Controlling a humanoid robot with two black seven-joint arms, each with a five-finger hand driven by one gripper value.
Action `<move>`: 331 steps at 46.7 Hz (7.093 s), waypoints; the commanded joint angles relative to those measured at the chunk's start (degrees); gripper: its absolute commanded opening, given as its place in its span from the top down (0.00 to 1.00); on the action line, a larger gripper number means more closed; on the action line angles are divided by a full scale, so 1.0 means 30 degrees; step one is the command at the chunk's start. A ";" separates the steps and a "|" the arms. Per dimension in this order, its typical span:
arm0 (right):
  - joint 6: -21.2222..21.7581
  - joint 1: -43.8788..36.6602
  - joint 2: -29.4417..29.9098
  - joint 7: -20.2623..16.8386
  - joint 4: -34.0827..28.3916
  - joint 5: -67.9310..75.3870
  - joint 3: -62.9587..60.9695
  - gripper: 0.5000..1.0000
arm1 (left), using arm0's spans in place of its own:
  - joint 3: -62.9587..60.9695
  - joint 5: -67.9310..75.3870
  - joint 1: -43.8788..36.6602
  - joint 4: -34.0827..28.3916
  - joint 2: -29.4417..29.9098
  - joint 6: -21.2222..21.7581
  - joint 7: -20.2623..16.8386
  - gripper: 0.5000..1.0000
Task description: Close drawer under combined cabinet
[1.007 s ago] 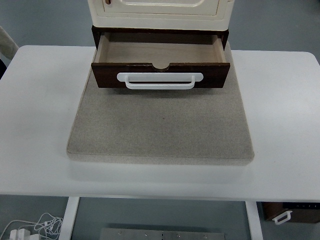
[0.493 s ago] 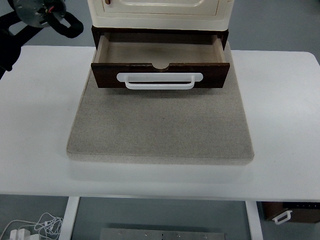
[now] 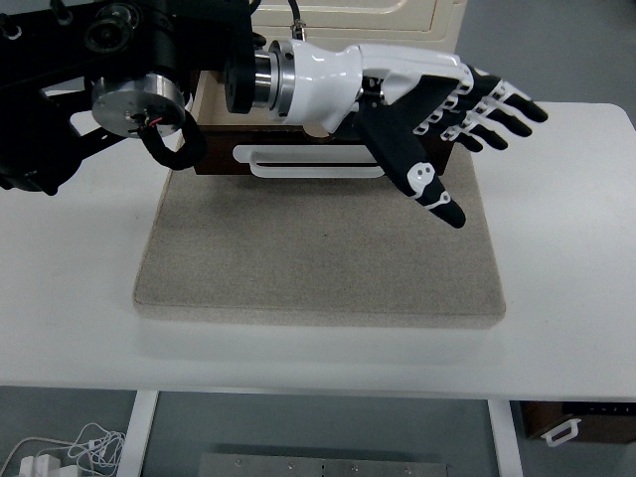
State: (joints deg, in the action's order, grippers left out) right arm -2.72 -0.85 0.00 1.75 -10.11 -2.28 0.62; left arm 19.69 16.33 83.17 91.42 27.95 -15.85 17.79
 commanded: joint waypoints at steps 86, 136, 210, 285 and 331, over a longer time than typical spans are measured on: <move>0.0000 -0.0011 0.0000 0.0002 0.0000 -0.0001 -0.0001 0.10 | -0.3987 0.2643 -0.0242 -0.3548 -0.0116 -0.1396 0.5438 0.00; 0.0000 0.0018 0.0000 0.0002 0.0000 -0.0001 -0.0001 0.10 | -0.3694 0.3903 -0.0565 -0.5774 -0.0556 0.0009 0.4970 0.00; 0.0000 -0.0011 0.0000 0.0002 0.0000 -0.0001 -0.0001 0.10 | -0.3342 0.4078 -0.0799 -0.8587 -0.0849 0.0713 0.3622 0.00; 0.0000 -0.0011 0.0000 0.0002 0.0000 -0.0001 -0.0001 0.10 | 1.1246 0.3024 -0.2938 -0.8030 -0.2431 0.1003 -0.5398 0.00; 0.0000 0.0018 0.0000 0.0002 0.0000 -0.0001 -0.0001 0.10 | 1.5789 0.0506 -0.2234 -1.7374 -0.2255 0.7012 -0.6632 0.00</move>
State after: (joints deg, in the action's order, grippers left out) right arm -2.73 -0.86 0.00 1.76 -10.11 -2.28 0.62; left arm 67.23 19.24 76.47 41.78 21.19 5.27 -2.16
